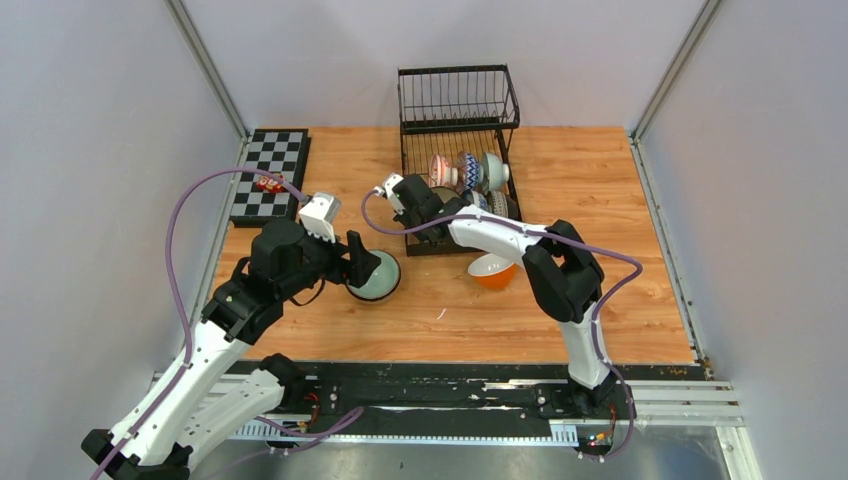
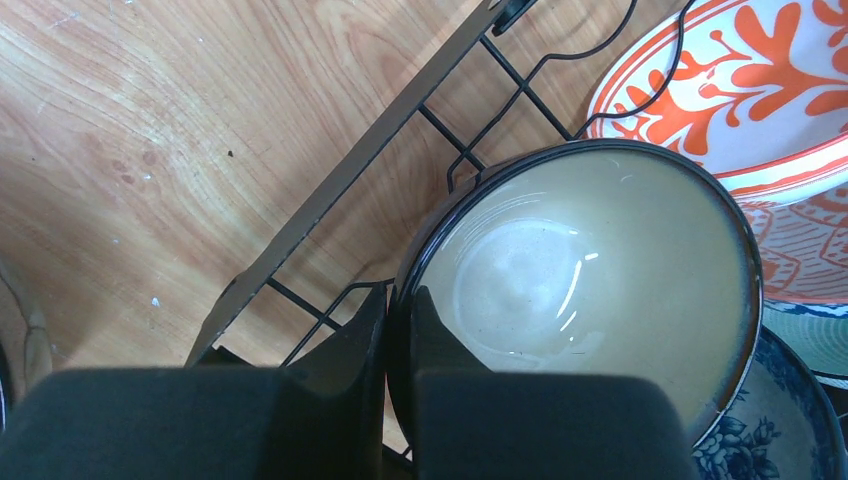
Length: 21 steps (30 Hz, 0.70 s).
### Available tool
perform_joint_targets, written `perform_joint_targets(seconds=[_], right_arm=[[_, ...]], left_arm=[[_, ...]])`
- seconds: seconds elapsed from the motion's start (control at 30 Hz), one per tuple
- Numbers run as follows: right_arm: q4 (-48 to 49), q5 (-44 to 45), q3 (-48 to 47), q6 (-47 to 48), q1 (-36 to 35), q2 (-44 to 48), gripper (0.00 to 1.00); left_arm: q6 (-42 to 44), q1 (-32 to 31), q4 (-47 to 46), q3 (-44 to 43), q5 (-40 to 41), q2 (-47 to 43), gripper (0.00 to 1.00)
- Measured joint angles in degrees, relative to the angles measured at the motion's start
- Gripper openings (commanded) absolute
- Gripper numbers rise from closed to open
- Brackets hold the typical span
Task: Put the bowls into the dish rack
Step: Adjust the bowl.
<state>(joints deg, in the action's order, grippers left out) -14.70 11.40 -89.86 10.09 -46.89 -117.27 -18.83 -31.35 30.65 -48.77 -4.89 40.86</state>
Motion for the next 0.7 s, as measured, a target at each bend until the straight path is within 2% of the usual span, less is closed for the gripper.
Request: perform_joint_targets(seconds=[0.37, 0.53, 0.7], right_arm=[[-0.11, 0.2, 2.6, 0.48, -0.52, 2.6, 0.03], [-0.48, -0.66, 7.08, 0.5, -1.77, 9.66, 0.03], [0.63, -1.86, 13.29, 1.51, -4.5, 21.75, 0.03]], left_arm=[[-0.98, 0.0, 2.62, 0.0, 1.4, -2.47, 0.82], [-1.86, 0.0, 3.65, -0.09, 3.43, -5.01, 0.8], [-2.86, 0.0, 4.46, -0.37, 6.19, -6.64, 0.8]])
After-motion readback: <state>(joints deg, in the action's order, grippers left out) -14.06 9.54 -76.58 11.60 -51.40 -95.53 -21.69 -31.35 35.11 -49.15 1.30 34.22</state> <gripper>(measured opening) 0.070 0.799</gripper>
